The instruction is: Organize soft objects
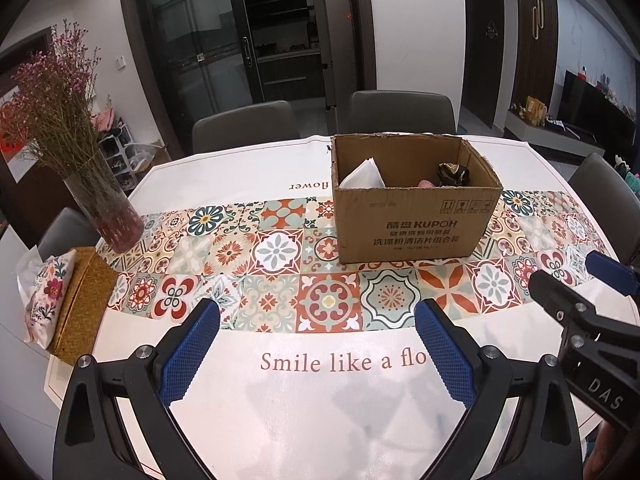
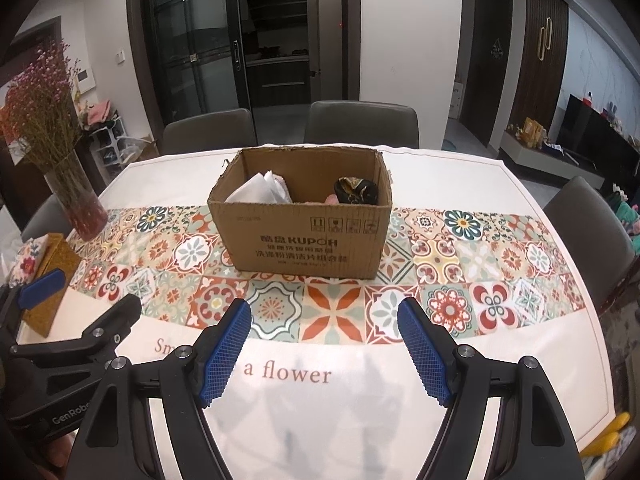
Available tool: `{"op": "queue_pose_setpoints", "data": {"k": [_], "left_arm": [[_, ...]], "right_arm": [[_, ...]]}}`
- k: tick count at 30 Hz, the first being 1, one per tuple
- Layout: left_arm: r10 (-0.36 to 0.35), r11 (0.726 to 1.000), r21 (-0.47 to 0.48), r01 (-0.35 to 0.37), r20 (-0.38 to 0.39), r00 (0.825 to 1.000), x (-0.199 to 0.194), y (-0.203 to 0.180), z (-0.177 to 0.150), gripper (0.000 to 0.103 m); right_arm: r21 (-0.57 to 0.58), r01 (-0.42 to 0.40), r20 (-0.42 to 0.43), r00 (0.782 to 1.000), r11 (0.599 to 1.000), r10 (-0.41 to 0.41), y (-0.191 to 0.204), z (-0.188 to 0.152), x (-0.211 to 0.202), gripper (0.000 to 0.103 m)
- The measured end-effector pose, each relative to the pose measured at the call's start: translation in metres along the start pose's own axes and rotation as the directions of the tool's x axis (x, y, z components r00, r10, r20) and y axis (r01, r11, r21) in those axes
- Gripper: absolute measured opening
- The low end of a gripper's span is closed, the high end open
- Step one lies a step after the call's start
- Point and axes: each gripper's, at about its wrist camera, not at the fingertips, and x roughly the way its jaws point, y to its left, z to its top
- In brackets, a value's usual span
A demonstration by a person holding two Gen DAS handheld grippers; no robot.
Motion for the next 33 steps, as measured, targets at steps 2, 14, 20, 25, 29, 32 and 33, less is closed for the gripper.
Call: {"op": "queue_pose_setpoints", "data": {"k": [2, 14, 20, 25, 29, 32, 33], "left_arm": [[0.001, 1.0, -0.001, -0.001, -0.002, 1.0, -0.001, 0.0, -0.002, 0.1], [0.0, 1.0, -0.004, 0.0, 0.011, 1.0, -0.011, 0.0, -0.01, 0.1], [0.01, 1.0, 0.002, -0.01, 0.015, 1.0, -0.013, 0.0, -0.01, 0.1], [0.009, 1.0, 0.001, -0.009, 0.017, 1.0, -0.015, 0.0, -0.01, 0.1], [0.01, 1.0, 0.001, -0.01, 0.016, 1.0, -0.015, 0.0, -0.01, 0.1], [0.016, 1.0, 0.003, -0.016, 0.016, 1.0, -0.014, 0.0, -0.01, 0.1], [0.021, 1.0, 0.005, -0.021, 0.015, 1.0, -0.015, 0.0, -0.01, 0.1]], "right_arm": [[-0.002, -0.002, -0.002, 1.0, 1.0, 0.002, 0.0, -0.004, -0.002, 0.077], [-0.006, 0.0, 0.006, 1.0, 1.0, 0.0, -0.001, -0.014, -0.011, 0.077], [-0.007, 0.004, 0.014, 1.0, 1.0, -0.004, 0.0, -0.014, -0.015, 0.077], [-0.007, 0.004, 0.015, 1.0, 1.0, -0.004, 0.0, -0.014, -0.015, 0.077], [-0.007, 0.005, 0.015, 1.0, 1.0, -0.005, 0.0, -0.013, -0.016, 0.077], [-0.007, 0.004, 0.016, 1.0, 1.0, -0.004, 0.0, -0.013, -0.016, 0.077], [-0.008, 0.004, 0.015, 1.0, 1.0, -0.004, 0.0, -0.013, -0.016, 0.077]]}}
